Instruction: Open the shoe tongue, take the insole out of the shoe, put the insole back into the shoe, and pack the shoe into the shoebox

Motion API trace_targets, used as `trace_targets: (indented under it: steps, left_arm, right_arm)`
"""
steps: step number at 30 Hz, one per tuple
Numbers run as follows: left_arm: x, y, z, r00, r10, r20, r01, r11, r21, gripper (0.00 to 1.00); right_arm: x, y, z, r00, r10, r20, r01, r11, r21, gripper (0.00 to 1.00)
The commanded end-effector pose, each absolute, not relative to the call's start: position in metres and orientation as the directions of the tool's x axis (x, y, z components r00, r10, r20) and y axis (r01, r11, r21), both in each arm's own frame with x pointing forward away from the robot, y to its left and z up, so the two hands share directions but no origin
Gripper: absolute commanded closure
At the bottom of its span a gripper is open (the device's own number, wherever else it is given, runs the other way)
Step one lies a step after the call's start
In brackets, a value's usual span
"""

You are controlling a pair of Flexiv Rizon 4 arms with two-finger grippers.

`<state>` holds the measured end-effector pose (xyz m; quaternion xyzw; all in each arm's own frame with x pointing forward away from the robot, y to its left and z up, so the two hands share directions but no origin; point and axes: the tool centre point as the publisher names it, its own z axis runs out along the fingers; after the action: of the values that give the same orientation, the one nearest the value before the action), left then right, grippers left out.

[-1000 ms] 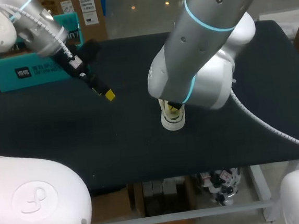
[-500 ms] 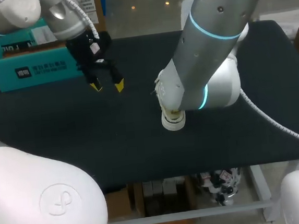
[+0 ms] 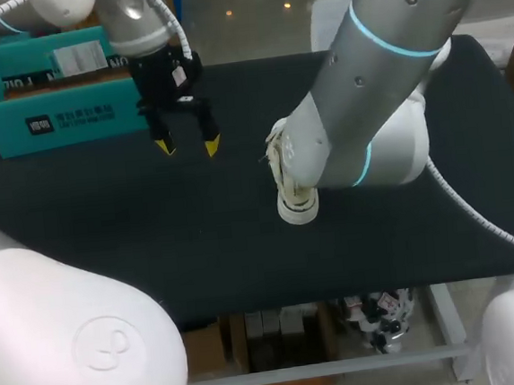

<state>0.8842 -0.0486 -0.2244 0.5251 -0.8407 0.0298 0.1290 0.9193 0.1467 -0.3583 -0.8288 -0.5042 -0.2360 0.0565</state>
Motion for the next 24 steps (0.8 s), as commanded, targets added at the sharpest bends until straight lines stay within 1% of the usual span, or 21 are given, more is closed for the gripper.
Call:
trace_targets:
  steps: [1,8,16,17,18,19,20,21,22,24]
  left_arm:
    - [0.886,-0.050,-0.224,-0.414,-0.876,0.247,-0.890,0.447,0.091,0.00]
    - [0.886,-0.050,-0.224,-0.414,-0.876,0.247,-0.890,0.447,0.091,0.00]
    - [0.886,-0.050,-0.224,-0.414,-0.876,0.247,-0.890,0.447,0.091,0.00]
    - [0.886,-0.050,-0.224,-0.414,-0.876,0.247,-0.890,0.447,0.091,0.00]
    - [0.886,-0.050,-0.224,-0.414,-0.876,0.247,-0.890,0.447,0.091,0.00]
    - [0.886,-0.050,-0.224,-0.414,-0.876,0.247,-0.890,0.447,0.091,0.00]
    - [0.886,-0.050,-0.224,-0.414,-0.876,0.247,-0.890,0.447,0.091,0.00]
    - [0.886,-0.050,-0.224,-0.414,-0.876,0.247,-0.890,0.447,0.091,0.00]
    - [0.886,-0.050,-0.224,-0.414,-0.876,0.247,-0.890,0.447,0.091,0.00]
    - [0.886,-0.050,-0.224,-0.414,-0.876,0.247,-0.890,0.447,0.091,0.00]
  right_arm:
    - [0.921,0.120,-0.326,0.338,0.722,0.603,0.898,-0.439,0.023,1.00]
    - [0.942,0.099,-0.304,0.286,0.663,0.692,0.936,-0.347,-0.054,1.00]
    - [0.965,0.079,-0.291,0.248,0.699,0.671,0.965,-0.240,-0.108,0.99]
    - [0.966,0.077,-0.292,0.250,0.709,0.659,0.966,-0.225,-0.125,0.94]
    - [0.967,0.076,-0.293,0.257,0.721,0.644,0.966,-0.205,-0.156,0.86]
    - [0.968,0.074,-0.294,0.267,0.731,0.629,0.964,-0.201,-0.175,0.71]
    - [0.970,0.072,-0.296,0.295,0.741,0.603,0.953,-0.182,-0.242,0.06]
    - [0.971,0.071,-0.297,0.319,0.746,0.584,0.941,-0.177,-0.288,0.00]
    - [0.975,0.068,-0.299,0.392,0.753,0.529,0.905,-0.212,-0.369,0.00]
    - [0.975,0.068,-0.299,0.392,0.753,0.529,0.905,-0.212,-0.369,0.00]
